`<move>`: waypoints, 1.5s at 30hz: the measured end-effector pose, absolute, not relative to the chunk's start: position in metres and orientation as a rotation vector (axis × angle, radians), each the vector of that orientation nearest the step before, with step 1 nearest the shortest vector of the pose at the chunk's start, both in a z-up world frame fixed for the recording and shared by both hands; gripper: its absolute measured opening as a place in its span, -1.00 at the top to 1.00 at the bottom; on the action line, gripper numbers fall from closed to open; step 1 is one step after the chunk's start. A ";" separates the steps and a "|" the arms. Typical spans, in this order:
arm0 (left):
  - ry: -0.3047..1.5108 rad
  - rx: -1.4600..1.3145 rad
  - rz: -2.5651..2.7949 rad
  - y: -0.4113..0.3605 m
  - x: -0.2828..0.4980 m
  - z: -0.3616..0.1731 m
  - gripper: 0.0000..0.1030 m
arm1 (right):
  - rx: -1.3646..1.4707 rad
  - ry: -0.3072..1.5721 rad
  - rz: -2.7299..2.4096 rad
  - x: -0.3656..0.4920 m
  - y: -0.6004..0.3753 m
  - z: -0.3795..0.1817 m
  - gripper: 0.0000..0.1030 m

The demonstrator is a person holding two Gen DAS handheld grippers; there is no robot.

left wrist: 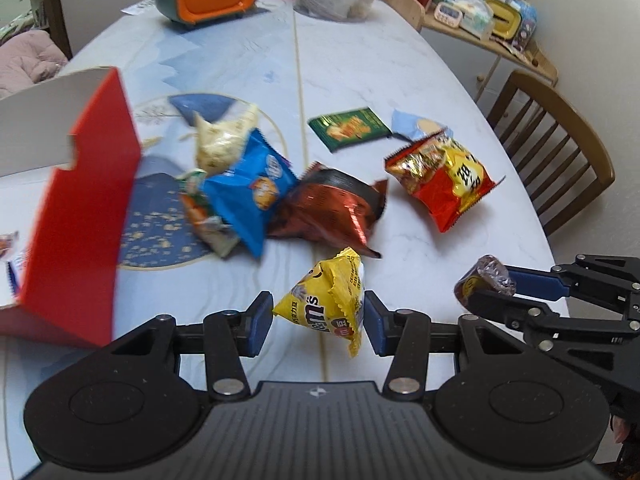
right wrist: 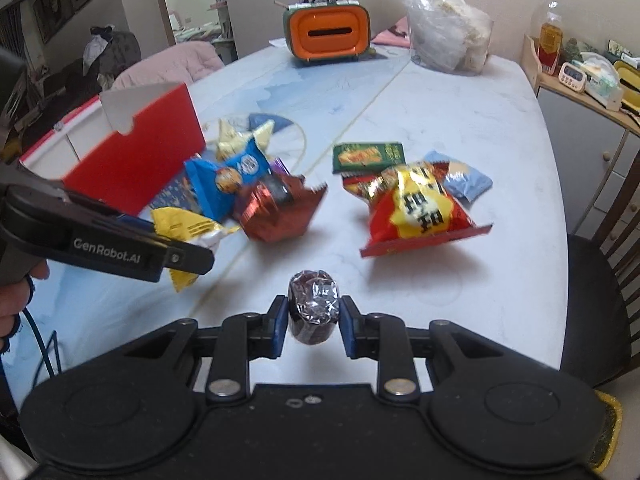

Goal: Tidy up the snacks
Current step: 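Lift both snacks and carry them over the red-white box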

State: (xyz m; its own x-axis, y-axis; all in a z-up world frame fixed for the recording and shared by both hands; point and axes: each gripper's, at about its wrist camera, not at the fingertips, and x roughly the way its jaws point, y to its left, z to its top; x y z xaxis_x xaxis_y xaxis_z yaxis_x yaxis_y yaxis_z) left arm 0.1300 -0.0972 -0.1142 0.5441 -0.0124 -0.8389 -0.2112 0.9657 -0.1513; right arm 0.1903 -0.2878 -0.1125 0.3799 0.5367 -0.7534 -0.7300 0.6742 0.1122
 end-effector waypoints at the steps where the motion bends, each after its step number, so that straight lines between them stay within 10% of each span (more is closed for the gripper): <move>1: 0.986 -0.251 0.122 -0.093 0.126 -0.111 0.08 | -0.248 0.852 0.820 0.187 -0.285 -0.108 0.51; 45: 0.823 -0.158 0.265 0.122 0.014 -0.011 0.08 | -0.225 0.672 0.999 0.103 -0.044 -0.013 0.51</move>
State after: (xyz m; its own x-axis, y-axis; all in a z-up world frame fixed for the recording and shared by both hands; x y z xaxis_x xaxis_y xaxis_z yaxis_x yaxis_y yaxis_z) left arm 0.0138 0.1222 -0.0106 0.6496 0.1713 -0.7407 -0.2929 0.9555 -0.0359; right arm 0.1033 -0.0441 -0.0126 0.3614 0.7004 -0.6154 -0.8338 0.5382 0.1230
